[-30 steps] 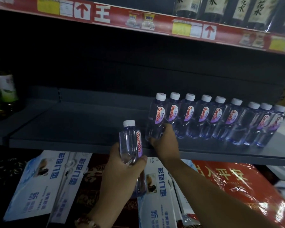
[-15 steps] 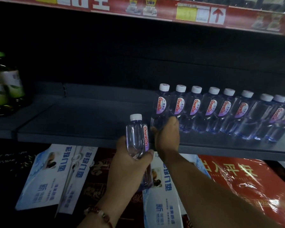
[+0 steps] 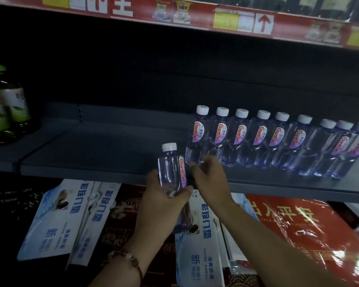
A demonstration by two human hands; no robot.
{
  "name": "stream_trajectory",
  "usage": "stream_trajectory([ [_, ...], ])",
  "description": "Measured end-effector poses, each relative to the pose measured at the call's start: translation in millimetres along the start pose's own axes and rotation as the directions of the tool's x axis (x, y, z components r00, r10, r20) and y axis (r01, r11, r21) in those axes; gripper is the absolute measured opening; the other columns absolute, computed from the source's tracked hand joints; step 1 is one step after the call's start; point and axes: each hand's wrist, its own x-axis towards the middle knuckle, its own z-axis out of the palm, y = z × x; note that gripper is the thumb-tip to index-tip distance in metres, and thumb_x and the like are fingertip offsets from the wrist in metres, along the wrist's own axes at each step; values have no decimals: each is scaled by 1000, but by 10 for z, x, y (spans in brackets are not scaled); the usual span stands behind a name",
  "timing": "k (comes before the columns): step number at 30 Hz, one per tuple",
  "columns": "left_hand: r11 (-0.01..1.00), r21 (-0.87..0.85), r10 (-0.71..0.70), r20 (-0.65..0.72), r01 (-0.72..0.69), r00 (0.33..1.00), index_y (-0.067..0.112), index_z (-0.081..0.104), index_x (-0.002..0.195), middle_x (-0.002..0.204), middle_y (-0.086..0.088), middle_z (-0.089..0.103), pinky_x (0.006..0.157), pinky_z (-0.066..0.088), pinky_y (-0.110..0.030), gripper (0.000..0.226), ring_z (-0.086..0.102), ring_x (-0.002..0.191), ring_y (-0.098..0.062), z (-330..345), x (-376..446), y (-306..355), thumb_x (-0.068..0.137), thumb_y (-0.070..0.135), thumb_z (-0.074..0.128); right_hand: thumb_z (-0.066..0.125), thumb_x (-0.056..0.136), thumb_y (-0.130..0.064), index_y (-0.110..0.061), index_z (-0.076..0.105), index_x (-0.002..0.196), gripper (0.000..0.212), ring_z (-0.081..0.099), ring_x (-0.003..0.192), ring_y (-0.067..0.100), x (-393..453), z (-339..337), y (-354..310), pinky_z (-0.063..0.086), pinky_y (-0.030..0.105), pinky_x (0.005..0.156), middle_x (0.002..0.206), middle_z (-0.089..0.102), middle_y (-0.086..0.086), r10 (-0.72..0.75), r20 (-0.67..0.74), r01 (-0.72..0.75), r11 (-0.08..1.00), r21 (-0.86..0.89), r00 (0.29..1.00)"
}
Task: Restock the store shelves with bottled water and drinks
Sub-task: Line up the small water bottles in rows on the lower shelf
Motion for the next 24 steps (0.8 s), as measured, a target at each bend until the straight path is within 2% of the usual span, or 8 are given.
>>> stream_trajectory([
  [4, 1000, -1, -7, -22, 7, 1000, 36, 49, 105, 86, 11, 70, 62, 46, -10, 50, 66, 74, 6, 80, -7, -59, 73, 23, 86, 45, 103, -43, -35, 64, 104, 21, 63, 94, -2, -663, -285, 2, 49, 19, 85, 100, 69, -16, -6, 352, -1, 1000, 20, 936],
  [6, 1000, 2, -28, -4, 28, 1000, 37, 49, 104, 91, 10, 70, 68, 50, -17, 52, 67, 77, 5, 131, -20, -94, 73, 22, 87, 50, 103, -30, -38, 63, 114, 19, 64, 96, -2, -805, -368, 55, 47, 15, 86, 105, 69, -18, -8, 431, -27, 997, 76, 902],
  [9, 998, 0, -57, 5, 57, 998, 32, 51, 110, 93, 9, 71, 75, 57, -31, 55, 69, 79, 0, 183, -46, -94, 71, 23, 88, 65, 92, -19, -39, 60, 123, 37, 67, 101, 5, -805, -418, 112, 52, 28, 92, 110, 70, -11, 27, 489, -75, 994, 79, 872],
  [12, 999, 27, -37, 37, 36, 999, 23, 52, 113, 92, 7, 70, 72, 57, -30, 54, 69, 77, -1, 212, -76, -57, 72, 24, 87, 71, 80, -21, -37, 65, 112, 36, 69, 94, 12, -785, -413, 119, 55, 42, 91, 102, 71, -5, 37, 448, -29, 999, -23, 893],
  [15, 1000, 25, -12, 63, 11, 998, 27, 52, 115, 92, 9, 71, 73, 56, -28, 50, 69, 81, -2, 206, -83, -20, 76, 25, 84, 73, 75, -21, -25, 70, 96, 22, 68, 84, 12, -684, -444, 79, 55, 37, 81, 91, 71, -2, 43, 404, 0, 994, -106, 914],
  [19, 994, 86, 50, 149, -63, 988, 48, 52, 119, 98, 31, 68, 71, 48, -16, 36, 66, 87, 8, 144, -78, 94, 91, 34, 69, 76, 74, -26, -25, 68, 100, 27, 67, 84, 4, -517, -463, 30, 57, 32, 80, 91, 71, -8, 7, 353, 41, 991, -129, 935],
  [21, 970, 217, 65, 200, -109, 978, 55, 47, 128, 109, 32, 65, 76, 46, -16, 36, 63, 97, 8, 102, -84, 121, 96, 45, 57, 76, 78, -24, -27, 66, 99, 24, 67, 85, 3, -426, -465, -4, 57, 26, 78, 92, 71, -7, -17, 327, 55, 993, -108, 945],
  [24, 887, 441, 50, 207, -139, 977, 48, 38, 145, 142, 15, 53, 97, 46, -28, 49, 53, 125, -9, 51, -41, 85, 97, 57, 42, 76, 82, -13, -23, 62, 99, 24, 65, 81, -1, -232, -437, -68, 53, 13, 68, 91, 69, -5, -30, 262, 46, 997, -56, 965],
])
